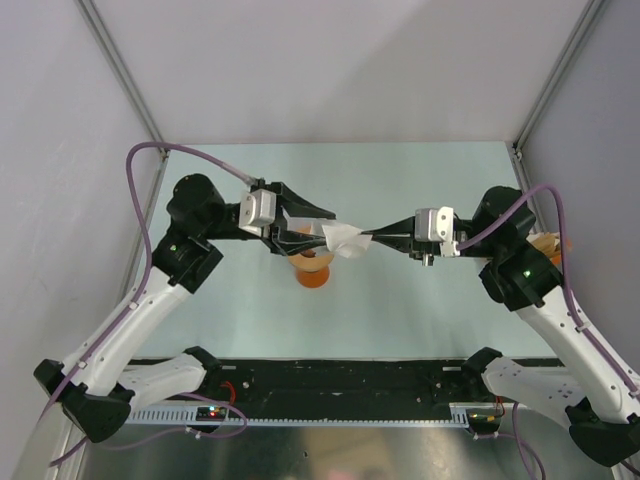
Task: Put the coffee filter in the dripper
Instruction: Place the coffee filter in the coffee dripper.
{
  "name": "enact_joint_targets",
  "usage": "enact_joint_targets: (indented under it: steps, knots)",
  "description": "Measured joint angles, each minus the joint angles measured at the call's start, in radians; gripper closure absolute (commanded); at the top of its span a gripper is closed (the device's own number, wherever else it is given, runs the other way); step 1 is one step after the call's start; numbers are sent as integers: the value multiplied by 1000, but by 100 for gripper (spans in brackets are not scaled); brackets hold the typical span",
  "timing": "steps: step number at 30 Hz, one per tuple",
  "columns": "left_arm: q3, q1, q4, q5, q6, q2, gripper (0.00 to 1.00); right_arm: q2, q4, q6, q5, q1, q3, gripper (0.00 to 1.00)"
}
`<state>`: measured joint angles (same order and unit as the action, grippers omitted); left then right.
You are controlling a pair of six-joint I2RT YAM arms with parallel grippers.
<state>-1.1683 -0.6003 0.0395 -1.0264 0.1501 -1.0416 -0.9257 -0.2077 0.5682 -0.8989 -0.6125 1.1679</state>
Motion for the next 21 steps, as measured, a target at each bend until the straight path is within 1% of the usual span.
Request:
enact_joint_targets:
  steps: [2, 4, 6, 8, 9, 10, 11, 12, 14, 15, 16, 17, 19, 21]
  knots:
    - [0, -4, -7, 6, 15, 0, 49, 0, 0, -10, 0, -2, 5, 94]
    - [-1, -9, -23, 16, 36, 0, 51, 0, 0, -15, -1, -5, 9, 94]
    - [-1, -11, -46, 30, 60, -1, 58, 0, -2, -17, -1, -8, 11, 94]
    - [-1, -12, -67, 36, 80, -2, 73, 0, -4, -18, -1, -11, 11, 91]
    - [-2, -13, -79, 38, 93, -3, 86, 0, -5, -19, -2, -12, 11, 89]
    - [-4, -13, -88, 41, 106, -5, 93, 0, -5, -19, -2, -12, 11, 80]
    - [-5, -14, -95, 44, 109, -5, 97, 0, -5, -21, -1, -12, 11, 70]
    - [-5, -15, -101, 48, 119, -5, 98, 0, -5, -28, 0, -12, 11, 58]
    - [-6, -15, -109, 65, 121, -5, 100, -1, -11, -59, 13, -11, 15, 40]
    - [-6, -16, -109, 83, 119, -5, 100, -2, -13, -81, 22, -6, 19, 33]
    - [-6, -15, -108, 106, 112, -5, 100, -6, -21, -116, 32, 8, 28, 28]
    - [-6, -14, -103, 135, 102, -4, 100, -9, -28, -159, 43, 31, 37, 26]
    - [0, -11, -74, 196, 77, 2, 100, -15, -39, -250, 69, 90, 50, 24]
    - [18, -5, -34, 274, 43, 19, 100, -21, -53, -350, 90, 156, 55, 25]
